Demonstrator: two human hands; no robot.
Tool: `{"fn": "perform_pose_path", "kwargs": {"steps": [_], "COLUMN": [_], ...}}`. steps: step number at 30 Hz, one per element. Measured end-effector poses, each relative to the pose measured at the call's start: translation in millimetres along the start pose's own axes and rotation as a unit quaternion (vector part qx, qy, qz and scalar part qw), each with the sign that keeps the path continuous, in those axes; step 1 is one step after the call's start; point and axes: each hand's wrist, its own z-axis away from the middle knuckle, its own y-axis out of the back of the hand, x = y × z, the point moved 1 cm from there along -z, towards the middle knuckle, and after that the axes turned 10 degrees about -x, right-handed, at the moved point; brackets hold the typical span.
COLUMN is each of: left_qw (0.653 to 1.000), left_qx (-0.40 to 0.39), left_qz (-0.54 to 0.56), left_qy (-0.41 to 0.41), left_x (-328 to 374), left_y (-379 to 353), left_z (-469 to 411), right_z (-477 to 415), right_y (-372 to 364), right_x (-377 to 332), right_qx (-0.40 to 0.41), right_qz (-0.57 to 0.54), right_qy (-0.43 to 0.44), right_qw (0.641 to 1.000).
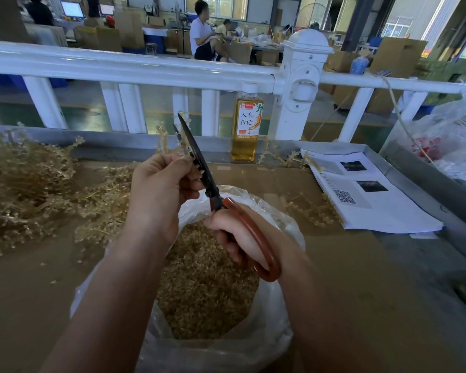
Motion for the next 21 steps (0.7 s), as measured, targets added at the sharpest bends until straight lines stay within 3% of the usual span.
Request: {"fn": "perform_pose_path", "kwargs": {"steps": [21], "left_qw": [1.0], "left_qx": [0.007], "left_qz": [0.004], "left_qy": [0.002], "left_x": [0.7], "left_y": [2.2], "left_z": [1.4], "right_z": [-5.6], "right_y": [1.8], "right_x": [8.9], "right_qx": [-0.027], "right_qz": [-0.007], "right_qy": [-0.003], "right_qw": [1.0]}}
